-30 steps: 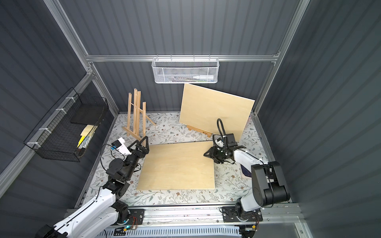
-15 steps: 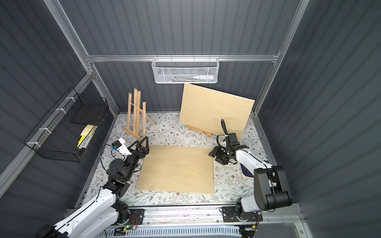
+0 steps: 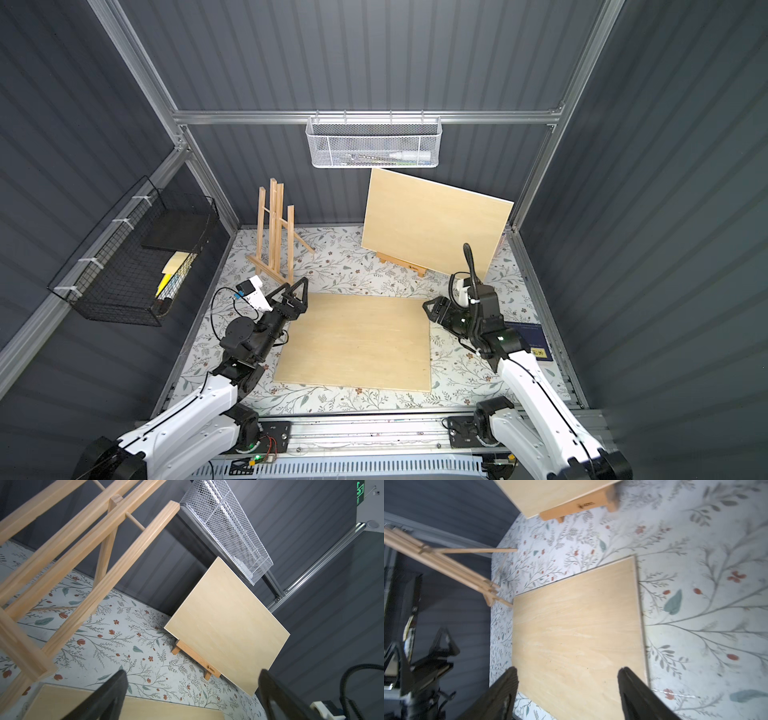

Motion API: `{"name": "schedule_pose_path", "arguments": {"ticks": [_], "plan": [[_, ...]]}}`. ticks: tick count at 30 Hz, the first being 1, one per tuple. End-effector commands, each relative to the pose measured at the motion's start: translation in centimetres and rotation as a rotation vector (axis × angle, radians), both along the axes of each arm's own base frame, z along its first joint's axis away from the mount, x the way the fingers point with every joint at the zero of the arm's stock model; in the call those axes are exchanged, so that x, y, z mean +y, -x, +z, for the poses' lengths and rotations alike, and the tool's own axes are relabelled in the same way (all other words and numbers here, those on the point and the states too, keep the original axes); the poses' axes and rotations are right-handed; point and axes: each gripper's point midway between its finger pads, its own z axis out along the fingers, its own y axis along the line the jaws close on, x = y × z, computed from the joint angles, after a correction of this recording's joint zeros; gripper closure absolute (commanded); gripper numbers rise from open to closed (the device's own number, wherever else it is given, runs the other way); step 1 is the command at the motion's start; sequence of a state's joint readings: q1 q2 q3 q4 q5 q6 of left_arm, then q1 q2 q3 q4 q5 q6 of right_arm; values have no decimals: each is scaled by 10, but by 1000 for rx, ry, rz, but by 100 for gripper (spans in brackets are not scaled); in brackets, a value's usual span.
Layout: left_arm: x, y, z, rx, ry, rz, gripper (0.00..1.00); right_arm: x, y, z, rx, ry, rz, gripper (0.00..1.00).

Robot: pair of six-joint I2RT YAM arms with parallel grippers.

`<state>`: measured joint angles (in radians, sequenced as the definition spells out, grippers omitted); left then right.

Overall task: Disassemble the easel
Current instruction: Place the drawing board at the center of the board, then pick up the easel from the corner of the board.

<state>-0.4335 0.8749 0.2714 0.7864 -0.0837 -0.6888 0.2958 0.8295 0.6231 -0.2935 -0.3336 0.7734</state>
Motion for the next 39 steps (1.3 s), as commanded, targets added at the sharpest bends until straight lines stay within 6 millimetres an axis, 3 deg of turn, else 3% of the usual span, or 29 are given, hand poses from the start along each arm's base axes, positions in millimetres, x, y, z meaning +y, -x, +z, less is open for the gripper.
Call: {"name": "schedule_pose_path", "arguments": {"ticks": [1,5,10,14,18,23,28,36,39], "plan": [[-8,7,17,-58,14,-51,1,22,-9,60,-242,-29,-22,20],[-5,10,14,-57,41,-47,1,70,-13,110,-390,1,45,20],[-8,10,3,-29,70,-60,1,154,-29,159,-584,113,127,19],[3,11,-1,-14,81,-5,1,217,-68,178,-678,74,125,19],[10,16,-1,-18,113,17,1,280,-103,182,-779,67,190,19],[9,13,-15,18,123,20,1,337,-144,184,-884,68,202,19],[12,4,-27,55,92,64,1,362,-178,170,-942,89,159,19],[15,0,-34,71,63,91,1,358,-220,124,-861,10,215,20],[17,0,-33,66,58,103,1,364,-223,110,-841,-17,267,22]]}}
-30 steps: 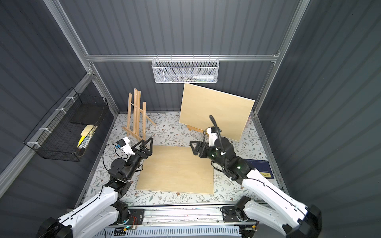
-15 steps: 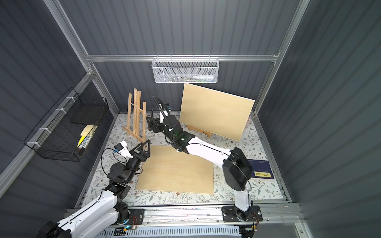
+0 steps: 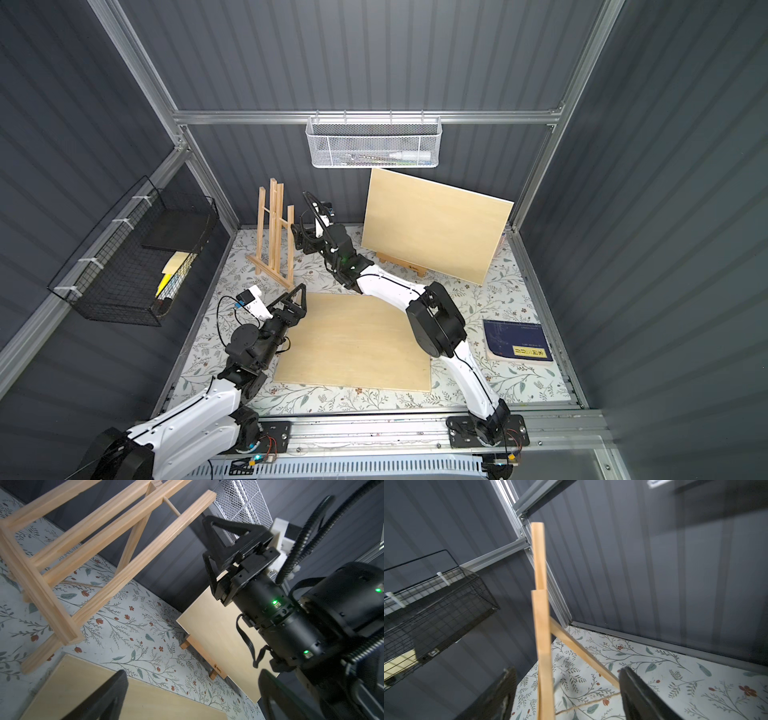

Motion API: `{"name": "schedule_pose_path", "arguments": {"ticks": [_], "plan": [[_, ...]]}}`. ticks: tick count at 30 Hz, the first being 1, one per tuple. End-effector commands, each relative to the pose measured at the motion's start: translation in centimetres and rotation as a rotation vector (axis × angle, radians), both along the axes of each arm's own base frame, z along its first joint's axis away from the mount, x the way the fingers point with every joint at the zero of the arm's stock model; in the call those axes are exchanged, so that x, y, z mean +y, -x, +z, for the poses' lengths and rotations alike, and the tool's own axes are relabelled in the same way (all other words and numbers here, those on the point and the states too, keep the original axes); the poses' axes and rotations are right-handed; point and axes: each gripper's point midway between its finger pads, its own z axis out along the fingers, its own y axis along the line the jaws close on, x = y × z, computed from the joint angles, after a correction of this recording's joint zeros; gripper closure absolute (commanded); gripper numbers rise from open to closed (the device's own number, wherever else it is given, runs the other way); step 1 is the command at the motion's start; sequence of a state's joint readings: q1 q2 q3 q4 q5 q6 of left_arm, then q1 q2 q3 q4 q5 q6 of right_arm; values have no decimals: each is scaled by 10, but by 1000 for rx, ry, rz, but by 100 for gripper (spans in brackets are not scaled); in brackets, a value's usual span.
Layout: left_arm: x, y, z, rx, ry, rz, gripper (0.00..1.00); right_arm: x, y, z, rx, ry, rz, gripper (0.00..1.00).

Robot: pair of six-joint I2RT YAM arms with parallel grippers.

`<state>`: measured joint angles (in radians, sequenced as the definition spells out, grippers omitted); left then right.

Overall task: Disassemble the easel
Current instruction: Pick up the easel from the corner of the board.

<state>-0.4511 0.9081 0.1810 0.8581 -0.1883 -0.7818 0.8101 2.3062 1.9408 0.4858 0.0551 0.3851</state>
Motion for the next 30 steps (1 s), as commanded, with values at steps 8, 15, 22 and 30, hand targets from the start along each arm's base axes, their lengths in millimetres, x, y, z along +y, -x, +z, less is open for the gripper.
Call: {"name": "schedule_pose_path", "arguments": {"ticks": [8,15,22,30], "plan": [[6,-5,3,-11,-40,49,0,24,-5,-10,-1,-51,164,28],[4,-7,3,-14,-50,46,1,5,6,-6,-12,-123,137,27],[11,-5,9,-29,-51,77,1,8,26,-2,-6,-170,213,26],[24,1,17,-46,-34,132,1,32,20,-37,101,-83,181,27]]}}
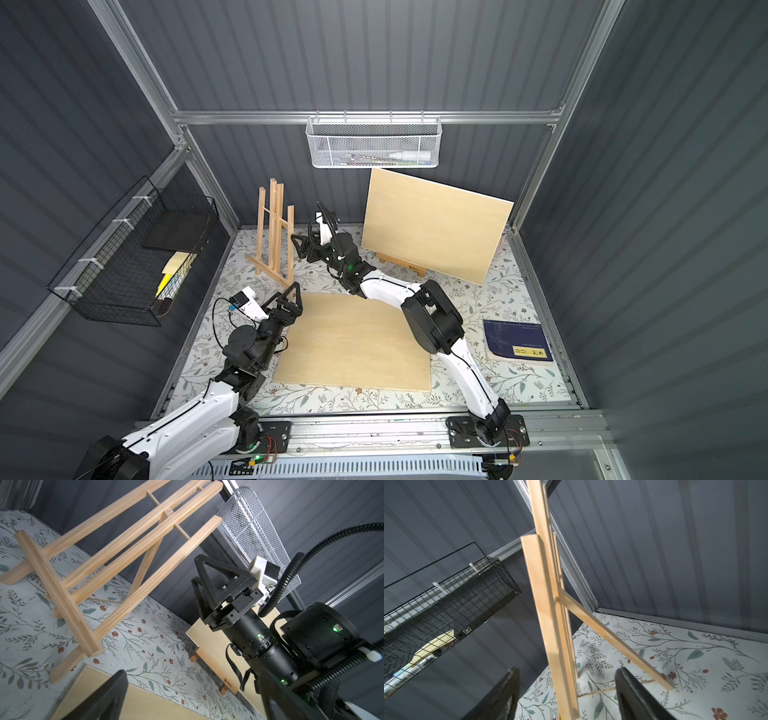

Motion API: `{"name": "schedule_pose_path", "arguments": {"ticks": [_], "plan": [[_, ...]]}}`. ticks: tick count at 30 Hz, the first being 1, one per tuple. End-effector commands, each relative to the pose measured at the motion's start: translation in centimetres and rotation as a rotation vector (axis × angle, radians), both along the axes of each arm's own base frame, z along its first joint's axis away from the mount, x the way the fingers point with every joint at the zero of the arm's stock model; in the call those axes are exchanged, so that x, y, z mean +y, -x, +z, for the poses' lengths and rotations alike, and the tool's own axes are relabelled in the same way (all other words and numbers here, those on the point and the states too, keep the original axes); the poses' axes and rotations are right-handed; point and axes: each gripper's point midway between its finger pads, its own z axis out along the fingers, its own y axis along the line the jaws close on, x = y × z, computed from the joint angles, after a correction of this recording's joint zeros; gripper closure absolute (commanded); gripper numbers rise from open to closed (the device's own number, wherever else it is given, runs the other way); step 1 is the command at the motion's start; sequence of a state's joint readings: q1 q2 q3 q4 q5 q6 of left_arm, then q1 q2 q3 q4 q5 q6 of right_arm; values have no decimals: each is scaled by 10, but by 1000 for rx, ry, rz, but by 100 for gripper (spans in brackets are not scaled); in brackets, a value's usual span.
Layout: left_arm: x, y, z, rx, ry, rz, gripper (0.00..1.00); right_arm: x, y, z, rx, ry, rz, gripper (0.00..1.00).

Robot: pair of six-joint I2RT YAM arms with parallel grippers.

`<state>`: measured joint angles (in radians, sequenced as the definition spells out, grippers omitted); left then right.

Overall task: Disassemble the easel
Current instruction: Pick up the easel from the corner of the board.

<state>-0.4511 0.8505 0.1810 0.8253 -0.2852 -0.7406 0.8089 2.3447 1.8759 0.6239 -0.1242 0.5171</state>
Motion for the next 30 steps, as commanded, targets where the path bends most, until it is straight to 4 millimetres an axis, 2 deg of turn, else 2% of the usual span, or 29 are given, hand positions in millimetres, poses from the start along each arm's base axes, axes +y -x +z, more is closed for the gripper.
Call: {"name": "schedule_pose_path", "arguments": {"ticks": [1,8,13,26,30], "plan": [[7,1,8,-16,-9,40,1,12,-3,-17,32,33,-2,27],[9,3,9,-20,8,47,1,24,-11,-36,56,82,-9,34],[8,1,7,-10,9,46,0,32,-19,-48,73,94,-12,44],[7,-3,0,16,0,50,0,43,-30,-58,17,-14,-23,63],[8,-4,-1,20,-7,56,1,42,-30,-55,20,-56,-24,74]]}}
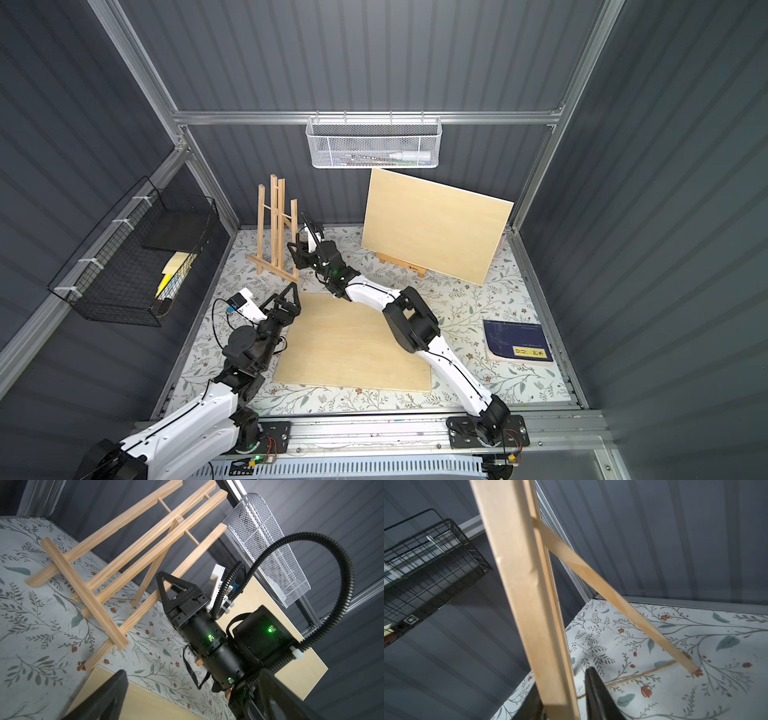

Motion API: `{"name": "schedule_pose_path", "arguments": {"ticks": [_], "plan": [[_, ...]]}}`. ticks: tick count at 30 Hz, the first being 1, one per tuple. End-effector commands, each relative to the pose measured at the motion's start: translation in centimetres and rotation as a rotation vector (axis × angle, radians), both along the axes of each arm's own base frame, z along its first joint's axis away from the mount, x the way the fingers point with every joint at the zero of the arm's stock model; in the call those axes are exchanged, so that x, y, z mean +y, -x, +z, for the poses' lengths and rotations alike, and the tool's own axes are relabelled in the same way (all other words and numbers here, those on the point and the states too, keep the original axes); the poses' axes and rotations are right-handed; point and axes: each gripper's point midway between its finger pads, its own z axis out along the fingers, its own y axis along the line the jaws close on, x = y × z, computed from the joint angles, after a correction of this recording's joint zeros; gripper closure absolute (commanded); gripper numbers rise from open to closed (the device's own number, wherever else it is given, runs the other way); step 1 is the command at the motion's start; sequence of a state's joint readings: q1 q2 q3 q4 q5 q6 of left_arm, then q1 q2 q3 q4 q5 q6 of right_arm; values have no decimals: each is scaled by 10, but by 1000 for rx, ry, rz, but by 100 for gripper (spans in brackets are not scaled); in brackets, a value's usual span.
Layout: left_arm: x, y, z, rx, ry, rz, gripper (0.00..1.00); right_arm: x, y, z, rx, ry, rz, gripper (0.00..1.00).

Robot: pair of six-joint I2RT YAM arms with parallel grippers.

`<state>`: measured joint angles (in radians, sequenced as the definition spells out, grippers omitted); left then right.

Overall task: Disassemble the easel
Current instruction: Pick up the easel from the corner of the board.

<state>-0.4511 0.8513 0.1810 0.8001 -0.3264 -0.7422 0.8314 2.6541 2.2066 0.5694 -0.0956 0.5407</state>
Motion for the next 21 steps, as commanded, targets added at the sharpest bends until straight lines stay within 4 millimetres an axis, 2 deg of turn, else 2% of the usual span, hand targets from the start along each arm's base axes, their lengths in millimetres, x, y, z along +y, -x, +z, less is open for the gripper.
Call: {"name": "schedule_pose_path", "arguments": {"ticks": [1,6,13,21], "plan": [[1,-3,5,-1,-1,16,0,-2,-4,15,-24,-70,-17,76],[3,-4,3,7,-5,30,1,-6,-2,30,-32,-99,-20,81],[9,-5,3,4,-29,70,1,-16,2,52,-17,-170,-19,95],[8,-2,8,-2,39,49,0,-36,3,66,38,-267,-27,100]]}}
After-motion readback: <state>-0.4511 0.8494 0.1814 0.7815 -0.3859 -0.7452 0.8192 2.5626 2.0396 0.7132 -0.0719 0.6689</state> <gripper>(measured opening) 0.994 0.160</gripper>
